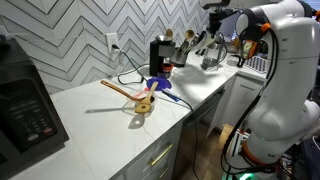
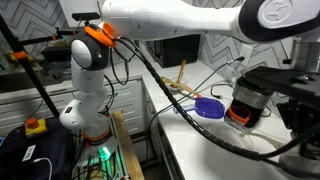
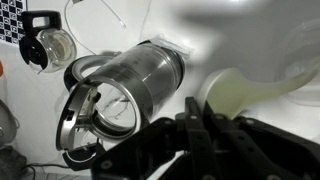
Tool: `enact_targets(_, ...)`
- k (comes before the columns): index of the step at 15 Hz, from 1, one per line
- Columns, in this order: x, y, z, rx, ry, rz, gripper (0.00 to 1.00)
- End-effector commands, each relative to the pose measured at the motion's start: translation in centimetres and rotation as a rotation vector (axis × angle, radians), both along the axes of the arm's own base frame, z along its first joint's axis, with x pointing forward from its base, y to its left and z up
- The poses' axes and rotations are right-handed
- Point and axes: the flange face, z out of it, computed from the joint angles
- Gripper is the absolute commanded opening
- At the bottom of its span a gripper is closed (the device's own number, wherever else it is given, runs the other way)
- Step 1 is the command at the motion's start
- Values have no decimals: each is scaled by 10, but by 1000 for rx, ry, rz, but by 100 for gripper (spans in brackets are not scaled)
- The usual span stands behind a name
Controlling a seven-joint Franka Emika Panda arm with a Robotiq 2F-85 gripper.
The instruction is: Put the spoon inside the container
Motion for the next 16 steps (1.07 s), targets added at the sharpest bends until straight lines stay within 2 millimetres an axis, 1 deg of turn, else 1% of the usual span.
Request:
enact_targets(1, -28, 2, -30, 59, 32, 53, 1)
enact_targets(4, -41, 20, -53, 106, 16, 0, 1)
enact_targets(6, -50, 33, -63, 138, -34, -69, 1)
enact_targets(9, -52, 55, -72, 140, -146, -172, 1)
enact_targets(12, -41, 86, -89, 126, -219, -183, 1)
enact_targets(13, -31, 95, -97, 124, -238, -188, 1)
enact_targets(15, -15, 113, -107, 113, -269, -177, 1)
enact_targets(16, -7, 117, -113, 101, -272, -172, 1)
